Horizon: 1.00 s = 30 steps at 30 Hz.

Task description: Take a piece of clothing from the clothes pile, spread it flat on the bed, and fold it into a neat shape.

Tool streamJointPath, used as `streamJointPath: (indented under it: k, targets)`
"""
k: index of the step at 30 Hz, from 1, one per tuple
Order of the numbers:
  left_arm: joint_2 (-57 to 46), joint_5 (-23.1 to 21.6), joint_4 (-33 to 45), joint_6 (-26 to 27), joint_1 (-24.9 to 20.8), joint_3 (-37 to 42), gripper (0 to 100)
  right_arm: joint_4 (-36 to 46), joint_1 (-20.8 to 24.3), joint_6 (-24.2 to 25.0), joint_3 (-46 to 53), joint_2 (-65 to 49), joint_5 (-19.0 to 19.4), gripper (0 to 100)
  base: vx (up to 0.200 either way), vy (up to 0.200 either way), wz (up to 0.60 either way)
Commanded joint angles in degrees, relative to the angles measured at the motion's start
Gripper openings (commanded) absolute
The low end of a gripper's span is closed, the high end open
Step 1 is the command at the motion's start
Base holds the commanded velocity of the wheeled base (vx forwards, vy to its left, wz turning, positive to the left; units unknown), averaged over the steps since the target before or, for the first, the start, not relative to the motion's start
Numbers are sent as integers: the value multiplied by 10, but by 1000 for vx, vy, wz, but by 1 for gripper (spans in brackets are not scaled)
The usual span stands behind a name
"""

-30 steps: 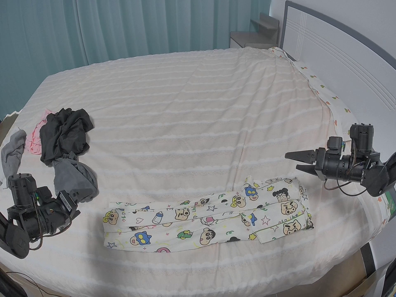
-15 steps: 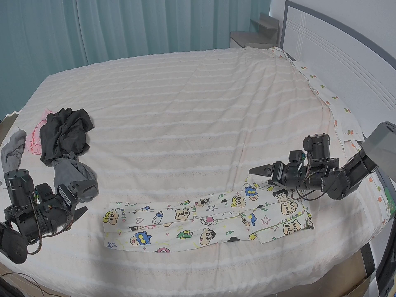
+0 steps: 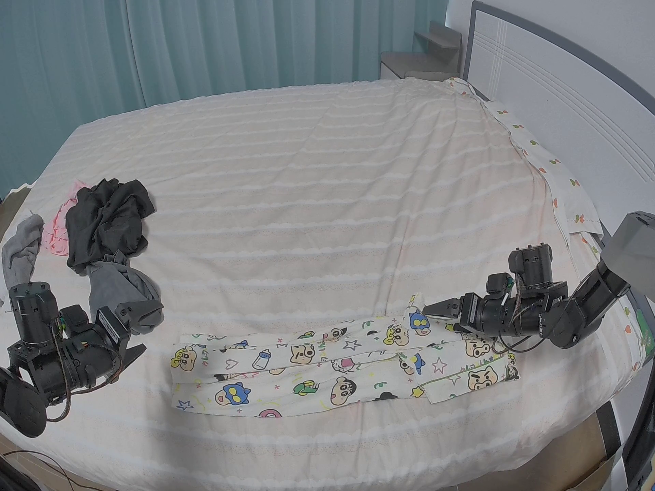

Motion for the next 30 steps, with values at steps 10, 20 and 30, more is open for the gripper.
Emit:
streamJointPath:
  k: [10, 20, 30]
  targets:
    - [-1, 0, -1, 0, -8, 6, 100, -33, -19, 0, 41, -42, -2, 100, 0, 0, 0]
    - [-2, 0, -1, -1, -11, 7, 100, -32, 30, 6, -2, -54, 0, 100, 0, 0, 0]
    - [-2, 1, -1, -1, -15, 8, 100, -33, 88, 8, -37, 24, -13, 100, 0, 0, 0]
